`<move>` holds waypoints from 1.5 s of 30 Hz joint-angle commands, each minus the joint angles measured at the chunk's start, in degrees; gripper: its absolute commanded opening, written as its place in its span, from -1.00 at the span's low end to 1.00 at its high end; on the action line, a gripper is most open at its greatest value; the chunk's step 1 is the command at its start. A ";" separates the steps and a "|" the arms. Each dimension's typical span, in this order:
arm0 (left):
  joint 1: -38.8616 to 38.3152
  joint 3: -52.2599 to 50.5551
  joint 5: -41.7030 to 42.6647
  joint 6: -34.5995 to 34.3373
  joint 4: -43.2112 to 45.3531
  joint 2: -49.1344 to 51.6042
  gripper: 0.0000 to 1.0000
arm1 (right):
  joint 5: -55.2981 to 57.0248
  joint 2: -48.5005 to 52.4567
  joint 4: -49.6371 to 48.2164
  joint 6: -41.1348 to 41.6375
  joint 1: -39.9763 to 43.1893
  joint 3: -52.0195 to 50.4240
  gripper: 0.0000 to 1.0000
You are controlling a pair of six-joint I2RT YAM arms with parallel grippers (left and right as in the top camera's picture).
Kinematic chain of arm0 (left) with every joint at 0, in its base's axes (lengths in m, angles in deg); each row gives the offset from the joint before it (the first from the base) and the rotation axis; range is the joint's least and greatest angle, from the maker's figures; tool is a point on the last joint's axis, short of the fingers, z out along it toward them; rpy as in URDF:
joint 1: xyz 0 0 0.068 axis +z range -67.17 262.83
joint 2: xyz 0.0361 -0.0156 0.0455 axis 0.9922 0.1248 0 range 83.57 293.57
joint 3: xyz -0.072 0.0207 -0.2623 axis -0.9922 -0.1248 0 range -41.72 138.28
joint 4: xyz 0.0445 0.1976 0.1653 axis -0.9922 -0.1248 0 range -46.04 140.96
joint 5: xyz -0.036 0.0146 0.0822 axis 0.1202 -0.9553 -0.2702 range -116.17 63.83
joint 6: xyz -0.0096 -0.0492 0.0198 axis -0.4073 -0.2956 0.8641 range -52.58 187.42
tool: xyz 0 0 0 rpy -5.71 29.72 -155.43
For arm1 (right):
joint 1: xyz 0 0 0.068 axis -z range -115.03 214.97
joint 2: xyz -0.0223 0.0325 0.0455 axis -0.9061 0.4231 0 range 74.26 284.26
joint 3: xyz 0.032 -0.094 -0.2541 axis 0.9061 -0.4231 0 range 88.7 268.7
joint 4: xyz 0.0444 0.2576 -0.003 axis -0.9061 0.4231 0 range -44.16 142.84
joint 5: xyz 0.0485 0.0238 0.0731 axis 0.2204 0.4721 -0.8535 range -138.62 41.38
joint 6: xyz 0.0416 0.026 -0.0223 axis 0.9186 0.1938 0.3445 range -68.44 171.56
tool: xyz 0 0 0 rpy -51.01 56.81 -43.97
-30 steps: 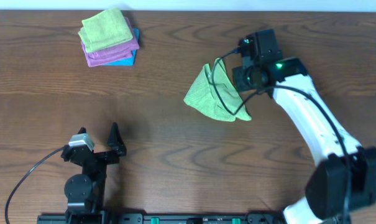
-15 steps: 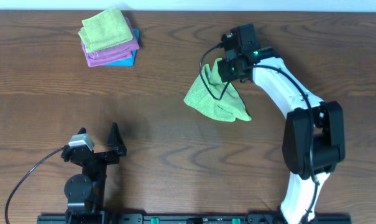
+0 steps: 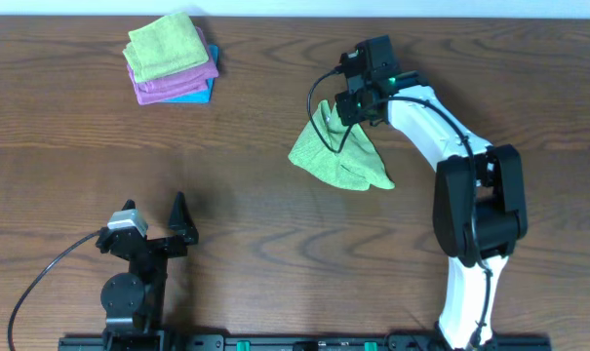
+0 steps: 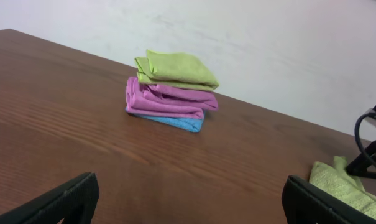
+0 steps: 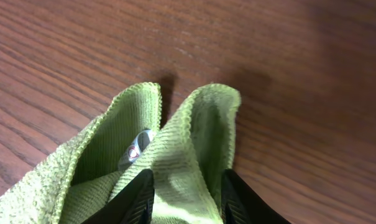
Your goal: Fold the cloth
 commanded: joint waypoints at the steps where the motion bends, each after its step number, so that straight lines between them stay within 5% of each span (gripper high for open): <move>1: -0.13 -1.05 -1.03 0.61 -2.80 -0.37 0.91 | -1.66 0.98 -0.50 -0.66 -0.44 0.87 -0.29; 16: -0.13 -1.05 -1.03 0.59 -2.80 -0.37 0.90 | -1.99 3.13 -0.87 -0.66 -0.46 0.87 -0.46; 19: -0.13 -1.05 -1.03 0.59 -2.80 -0.37 0.91 | -1.97 3.34 -1.01 -0.68 -0.55 0.87 -0.61; 22: -0.11 -1.05 -1.03 0.61 -2.80 -0.37 0.90 | -1.95 3.34 -1.07 -0.68 -0.55 0.96 -0.98; 37: -0.13 -1.05 -1.03 0.59 -2.80 -0.37 0.90 | 11.06 3.19 20.09 -3.50 -0.48 26.40 -0.97; 45: -0.13 -1.05 -1.03 0.59 -2.80 -0.37 0.90 | 22.97 0.35 21.46 -3.43 1.38 27.54 -0.97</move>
